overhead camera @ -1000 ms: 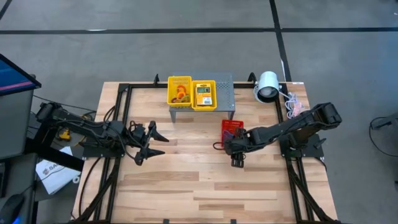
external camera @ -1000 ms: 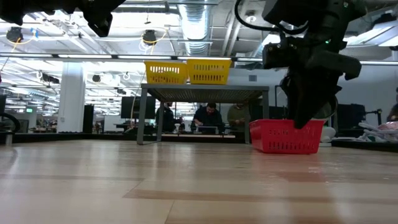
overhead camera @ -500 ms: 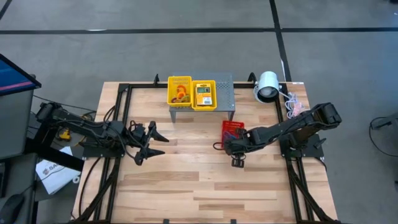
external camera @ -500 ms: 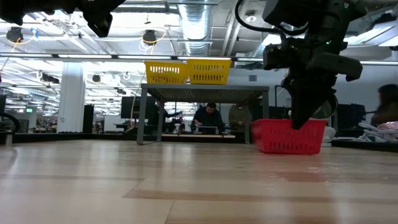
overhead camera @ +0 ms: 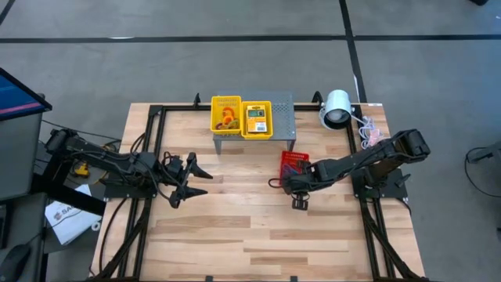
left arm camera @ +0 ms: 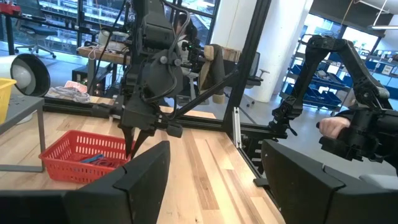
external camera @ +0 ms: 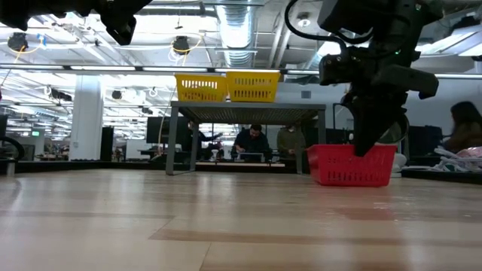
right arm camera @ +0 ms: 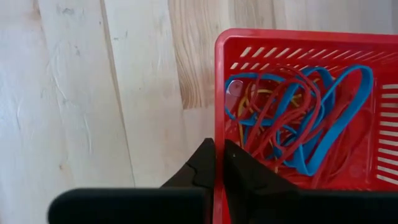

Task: Pick & Place Office Desk Supplies
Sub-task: Put the red bin on the shelf

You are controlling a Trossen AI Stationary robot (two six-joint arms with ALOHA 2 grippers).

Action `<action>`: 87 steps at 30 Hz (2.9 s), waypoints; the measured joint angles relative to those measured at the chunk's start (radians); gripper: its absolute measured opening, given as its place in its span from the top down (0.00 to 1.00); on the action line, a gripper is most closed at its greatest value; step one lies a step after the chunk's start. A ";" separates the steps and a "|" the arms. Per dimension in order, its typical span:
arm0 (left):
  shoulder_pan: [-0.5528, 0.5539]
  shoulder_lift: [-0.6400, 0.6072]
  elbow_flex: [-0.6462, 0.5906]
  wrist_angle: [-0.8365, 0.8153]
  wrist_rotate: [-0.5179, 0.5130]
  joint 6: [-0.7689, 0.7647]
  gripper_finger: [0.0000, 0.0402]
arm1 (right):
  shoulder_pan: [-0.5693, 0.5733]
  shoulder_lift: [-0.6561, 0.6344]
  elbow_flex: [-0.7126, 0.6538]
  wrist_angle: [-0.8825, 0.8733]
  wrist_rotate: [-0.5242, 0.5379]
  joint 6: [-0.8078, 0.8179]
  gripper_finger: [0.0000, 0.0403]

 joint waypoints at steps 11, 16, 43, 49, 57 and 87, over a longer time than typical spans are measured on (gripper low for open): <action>0.000 0.000 0.000 0.000 0.000 0.000 0.38 | 0.002 0.000 0.095 -0.143 -0.015 0.008 0.99; 0.000 0.000 0.000 0.000 0.000 0.000 0.38 | 0.010 0.000 0.160 -0.213 -0.028 0.008 1.00; 0.000 0.000 0.000 -0.001 0.000 0.000 0.38 | 0.149 0.000 0.563 -0.671 0.150 0.121 1.00; 0.000 0.000 0.000 -0.001 0.000 0.000 0.38 | 0.152 0.000 0.636 -0.762 0.210 0.118 1.00; 0.000 0.000 0.000 -0.001 0.000 0.000 0.38 | 0.119 0.000 0.691 -0.853 0.310 0.061 1.00; 0.000 0.000 0.000 0.000 0.000 -0.001 0.38 | -0.261 0.000 0.690 -0.647 0.303 -0.455 1.00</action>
